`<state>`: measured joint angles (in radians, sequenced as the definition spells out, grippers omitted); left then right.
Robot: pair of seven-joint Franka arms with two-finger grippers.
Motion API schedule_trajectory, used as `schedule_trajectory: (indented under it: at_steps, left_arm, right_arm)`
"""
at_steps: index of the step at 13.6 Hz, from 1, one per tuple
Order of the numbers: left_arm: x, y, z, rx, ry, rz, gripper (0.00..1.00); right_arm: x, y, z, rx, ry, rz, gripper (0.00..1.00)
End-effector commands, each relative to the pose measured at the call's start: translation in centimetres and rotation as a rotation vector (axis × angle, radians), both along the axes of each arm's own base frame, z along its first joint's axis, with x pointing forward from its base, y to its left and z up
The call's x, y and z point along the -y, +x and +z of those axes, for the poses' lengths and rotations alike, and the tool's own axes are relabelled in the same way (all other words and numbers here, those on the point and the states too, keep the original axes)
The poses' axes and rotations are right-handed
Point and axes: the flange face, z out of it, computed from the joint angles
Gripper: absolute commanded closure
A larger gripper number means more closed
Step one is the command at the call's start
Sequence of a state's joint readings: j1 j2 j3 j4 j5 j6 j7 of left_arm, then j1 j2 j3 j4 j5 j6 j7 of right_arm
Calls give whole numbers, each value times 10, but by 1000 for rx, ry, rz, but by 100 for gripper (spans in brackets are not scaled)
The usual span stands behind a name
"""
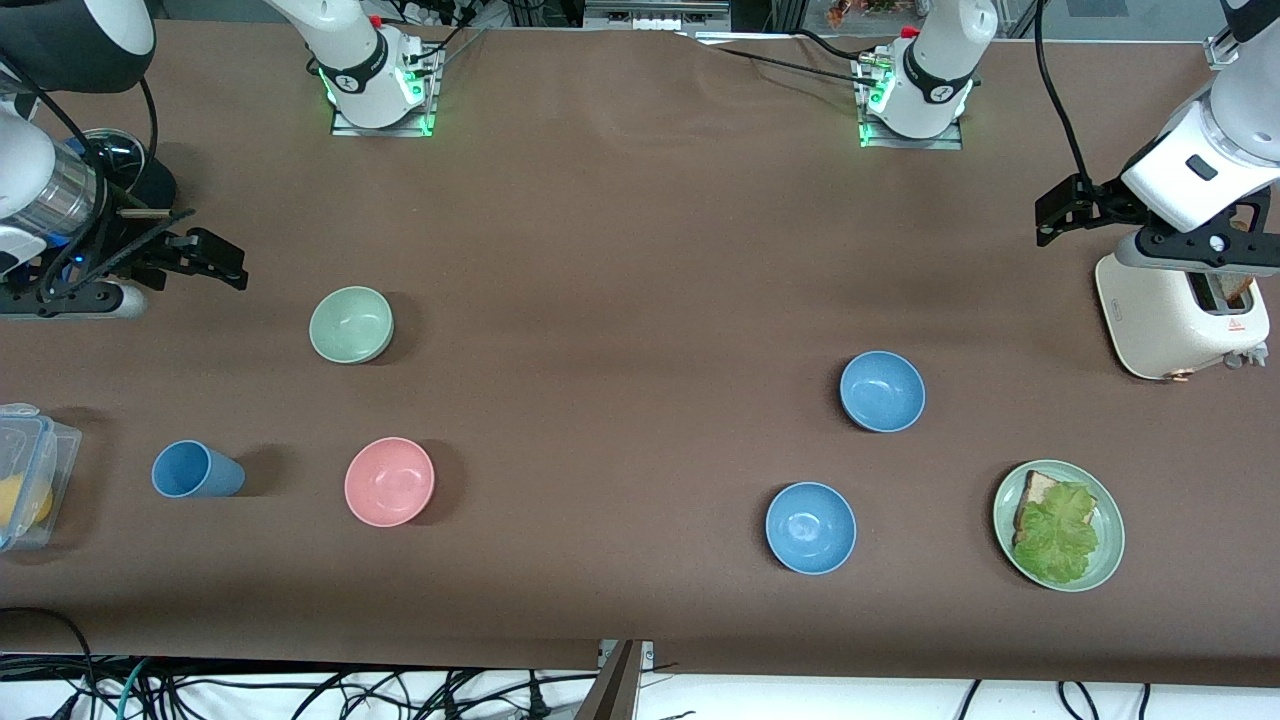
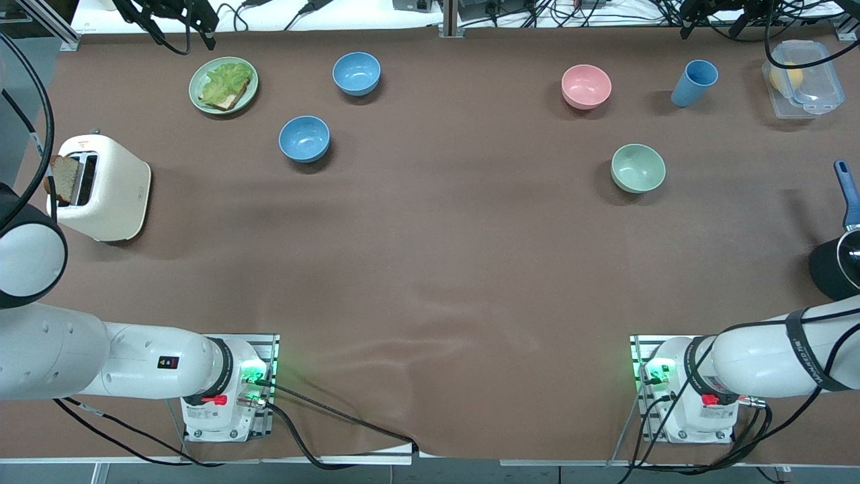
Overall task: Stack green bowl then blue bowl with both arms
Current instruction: 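Reach the right gripper down to the pale green bowl's rim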
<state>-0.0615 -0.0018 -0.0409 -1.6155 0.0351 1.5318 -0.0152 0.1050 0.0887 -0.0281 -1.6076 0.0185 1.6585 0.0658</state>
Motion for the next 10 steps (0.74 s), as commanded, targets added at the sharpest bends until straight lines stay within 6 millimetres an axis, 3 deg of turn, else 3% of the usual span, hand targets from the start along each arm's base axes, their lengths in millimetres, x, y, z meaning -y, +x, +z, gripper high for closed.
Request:
schedule_trajectory:
  at_steps: [1,10]
  left_arm:
    - [-1,4,5,0,15,-5,0]
    - [-3,10,-7,-22,7,6,0]
  right_arm:
    - [1,-3,4,-2,14,-11,1]
    - [-5,2,-7,-20,-1,12,1]
